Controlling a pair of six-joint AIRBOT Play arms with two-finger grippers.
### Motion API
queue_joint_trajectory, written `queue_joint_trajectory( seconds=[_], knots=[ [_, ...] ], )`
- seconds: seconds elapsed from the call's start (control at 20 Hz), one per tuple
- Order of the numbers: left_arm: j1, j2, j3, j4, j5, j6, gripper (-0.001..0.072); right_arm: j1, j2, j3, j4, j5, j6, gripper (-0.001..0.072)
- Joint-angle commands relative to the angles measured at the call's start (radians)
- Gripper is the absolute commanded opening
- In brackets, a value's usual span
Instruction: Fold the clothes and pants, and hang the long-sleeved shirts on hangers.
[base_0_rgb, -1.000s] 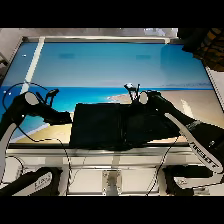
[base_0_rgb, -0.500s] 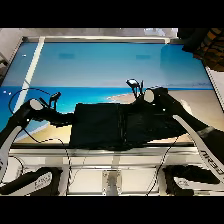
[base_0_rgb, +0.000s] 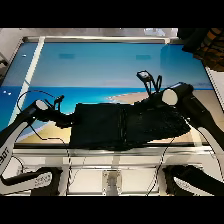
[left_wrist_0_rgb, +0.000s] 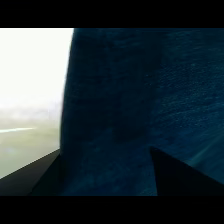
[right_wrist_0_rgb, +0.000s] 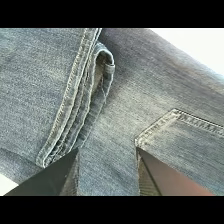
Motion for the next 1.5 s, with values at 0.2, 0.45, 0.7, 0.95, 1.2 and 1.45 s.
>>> queue_joint_trajectory(
  seconds=[0.2,0.45,0.7,0.95,1.2,1.45],
  knots=[
    [-0.059,-0.047,-0.002,-0.115,0.038,0.053,0.0431,0.0,0.066,0.001,-0.012,0.021,0.003,0.0388],
    [-0.032,-0.039,0.022,-0.015,-0.056,0.042,0.0034,0.0,0.066,0.001,-0.028,0.073,0.003,0.0388],
    [0.154,0.122,0.193,0.457,-0.343,-0.08,0.0034,0.0,0.066,0.001,-0.069,0.107,0.003,0.0388],
    [0.311,0.29,0.422,0.583,-0.493,-0.135,0.0034,0.0,0.066,0.001,-0.07,0.105,0.003,0.0388],
    [0.274,0.292,0.5,0.29,-0.568,-0.135,0.0035,0.0,0.066,0.001,-0.07,0.105,0.003,0.0388],
    [0.142,0.23,0.5,-0.154,-0.56,-0.129,0.0034,0.0,0.066,0.0,-0.07,0.09,0.003,0.0388]
  ],
)
